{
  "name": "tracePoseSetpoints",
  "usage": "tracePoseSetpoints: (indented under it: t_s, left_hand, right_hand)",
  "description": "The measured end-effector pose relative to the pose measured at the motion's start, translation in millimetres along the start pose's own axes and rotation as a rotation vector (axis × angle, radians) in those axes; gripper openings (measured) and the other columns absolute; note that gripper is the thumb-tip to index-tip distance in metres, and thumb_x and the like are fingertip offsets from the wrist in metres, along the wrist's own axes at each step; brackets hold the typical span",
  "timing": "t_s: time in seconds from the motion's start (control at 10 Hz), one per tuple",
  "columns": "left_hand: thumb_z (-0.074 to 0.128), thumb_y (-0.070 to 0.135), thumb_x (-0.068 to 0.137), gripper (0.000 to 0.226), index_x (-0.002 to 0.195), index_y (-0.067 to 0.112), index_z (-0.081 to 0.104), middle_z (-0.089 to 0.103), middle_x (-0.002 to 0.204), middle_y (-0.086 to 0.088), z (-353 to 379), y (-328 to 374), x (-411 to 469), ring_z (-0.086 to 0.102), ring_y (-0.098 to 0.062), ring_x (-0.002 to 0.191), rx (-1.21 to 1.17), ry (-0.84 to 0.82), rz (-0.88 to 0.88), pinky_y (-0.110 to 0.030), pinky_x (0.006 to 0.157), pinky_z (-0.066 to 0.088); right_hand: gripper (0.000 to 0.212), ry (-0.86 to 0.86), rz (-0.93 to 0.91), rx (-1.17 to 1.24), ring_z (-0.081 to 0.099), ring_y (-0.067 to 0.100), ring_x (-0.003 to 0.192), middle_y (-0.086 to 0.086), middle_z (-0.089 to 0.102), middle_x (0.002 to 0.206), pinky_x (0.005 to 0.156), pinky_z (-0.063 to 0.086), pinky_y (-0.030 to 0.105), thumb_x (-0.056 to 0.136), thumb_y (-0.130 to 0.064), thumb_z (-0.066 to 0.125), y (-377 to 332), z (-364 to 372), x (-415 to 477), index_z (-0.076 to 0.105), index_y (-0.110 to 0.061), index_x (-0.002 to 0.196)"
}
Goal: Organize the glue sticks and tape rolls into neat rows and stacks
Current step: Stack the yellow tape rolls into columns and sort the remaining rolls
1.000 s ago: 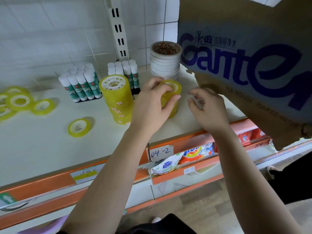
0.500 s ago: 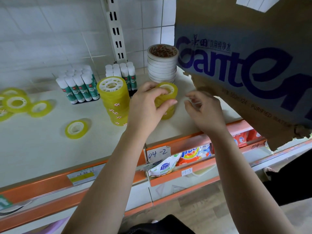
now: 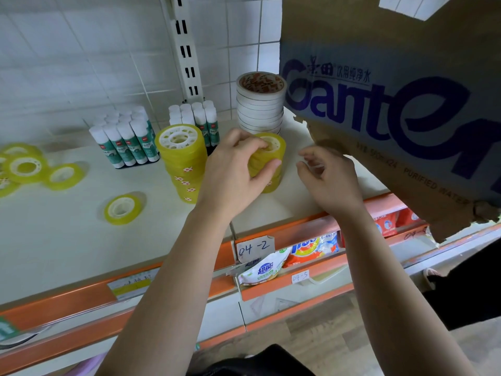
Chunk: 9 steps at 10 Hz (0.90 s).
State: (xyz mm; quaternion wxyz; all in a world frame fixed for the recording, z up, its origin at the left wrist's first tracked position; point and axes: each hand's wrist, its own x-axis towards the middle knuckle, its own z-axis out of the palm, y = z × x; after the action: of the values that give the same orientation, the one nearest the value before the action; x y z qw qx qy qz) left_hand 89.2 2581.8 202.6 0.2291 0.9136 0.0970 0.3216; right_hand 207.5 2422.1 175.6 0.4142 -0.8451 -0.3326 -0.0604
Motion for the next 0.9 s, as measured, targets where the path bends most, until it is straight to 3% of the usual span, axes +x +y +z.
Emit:
tracePoseSetpoints:
  t_s: [0.2,0.4,0.6,0.9]
  left_hand:
    - [0.056,0.035,0.088,0.037,0.118,0.017,0.069,0.055,0.137,-0.005,-6.6,-4.9,0.0,0.055,-0.022,0.123,-0.078,-0.123,-0.010,-0.034,0.103,0.043]
    - [0.063,0.034,0.086,0.034,0.114,0.016,0.072,0.061,0.122,-0.008,-10.3,-5.3,0.9,0.059,-0.027,0.111,-0.039,-0.125,-0.003,-0.025,0.091,0.038]
    - [0.060,0.045,0.087,0.038,0.109,0.016,0.072,0.061,0.114,-0.007,-9.0,-2.2,1.7,0.061,-0.023,0.103,-0.012,-0.101,-0.004,-0.031,0.086,0.047]
    - [0.060,0.043,0.089,0.036,0.106,0.014,0.073,0.067,0.106,-0.004,-6.0,-0.9,2.0,0.064,-0.019,0.096,-0.073,-0.041,-0.001,-0.037,0.083,0.052]
  right_hand:
    - [0.020,0.007,0.007,0.002,0.063,0.018,0.093,0.002,0.068,0.102,0.086,0.052,0.040,0.090,-0.020,0.064,-0.4,0.9,0.5,0.068,-0.014,0.108]
    - [0.020,0.005,0.008,-0.003,0.063,0.020,0.093,0.004,0.068,0.103,0.086,0.052,0.039,0.090,-0.019,0.064,-0.8,0.0,0.3,0.068,-0.013,0.109]
    - [0.021,0.000,0.006,-0.007,0.063,0.020,0.093,0.004,0.068,0.103,0.085,0.052,0.040,0.090,-0.021,0.064,-0.7,0.7,0.2,0.067,-0.013,0.109]
    - [0.020,0.009,0.004,-0.006,0.064,0.021,0.091,0.004,0.069,0.102,0.085,0.052,0.042,0.089,-0.020,0.064,-2.3,0.8,0.0,0.068,-0.013,0.108]
